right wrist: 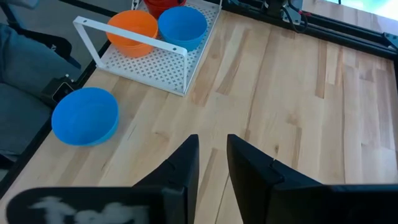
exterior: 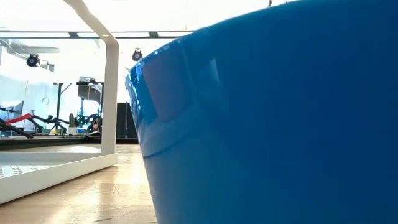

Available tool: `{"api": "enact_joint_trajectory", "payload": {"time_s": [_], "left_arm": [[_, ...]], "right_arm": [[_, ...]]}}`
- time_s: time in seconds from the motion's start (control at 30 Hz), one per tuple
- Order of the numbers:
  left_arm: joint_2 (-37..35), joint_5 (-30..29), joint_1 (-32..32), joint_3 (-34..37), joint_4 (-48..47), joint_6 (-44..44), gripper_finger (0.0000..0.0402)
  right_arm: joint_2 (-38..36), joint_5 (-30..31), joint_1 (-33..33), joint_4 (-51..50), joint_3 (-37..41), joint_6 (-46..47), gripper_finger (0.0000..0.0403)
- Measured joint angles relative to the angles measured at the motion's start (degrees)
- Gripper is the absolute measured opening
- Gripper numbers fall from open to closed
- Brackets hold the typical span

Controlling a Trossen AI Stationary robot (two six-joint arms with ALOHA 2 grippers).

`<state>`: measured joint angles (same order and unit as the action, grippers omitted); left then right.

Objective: Pick & Place Mini bowls
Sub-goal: Stack the red bowl on top of the red bowl on the shelf

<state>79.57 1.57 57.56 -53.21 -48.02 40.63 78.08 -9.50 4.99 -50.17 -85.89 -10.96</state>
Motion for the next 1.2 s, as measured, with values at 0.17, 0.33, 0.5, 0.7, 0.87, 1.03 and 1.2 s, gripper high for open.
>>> {"api": "enact_joint_trajectory", "payload": {"time_s": [0.17, 0.33, 0.5, 0.7, 0.87, 1.03, 1.2], "left_arm": [[0.0, 0.1, 0.0, 0.0, 0.0, 0.2, 0.0], [0.0, 0.1, 0.0, 0.0, 0.0, 3.6, 0.0], [-0.1, -0.5, 0.0, 0.0, -0.3, 5.7, 0.0], [-0.1, -1.5, 0.0, 0.0, -0.4, 6.4, 0.0001], [-0.1, -2.4, 0.0, 0.0, -0.4, 6.6, 0.0029], [-0.1, -3.2, -0.1, 0.0, -0.4, 6.4, 0.0066], [-0.1, -2.2, -0.1, 0.0, -0.5, 3.7, 0.0075]], "right_arm": [[0.0, 0.0, 0.0, 0.0, 0.0, -0.1, 0.0079], [0.0, 0.0, 0.0, 0.0, 0.0, -0.2, 0.0072], [0.0, 0.0, 0.0, 0.0, 0.0, 0.0, 0.0068], [0.0, 0.0, 0.0, 0.0, 0.0, 0.0, 0.0075], [0.0, 0.0, 0.0, 0.0, 0.0, 0.0, 0.008], [0.0, 0.0, 0.0, 0.0, 0.0, 0.0, 0.008], [0.0, 0.0, 0.0, 0.0, 0.0, 0.0, 0.0072]]}}
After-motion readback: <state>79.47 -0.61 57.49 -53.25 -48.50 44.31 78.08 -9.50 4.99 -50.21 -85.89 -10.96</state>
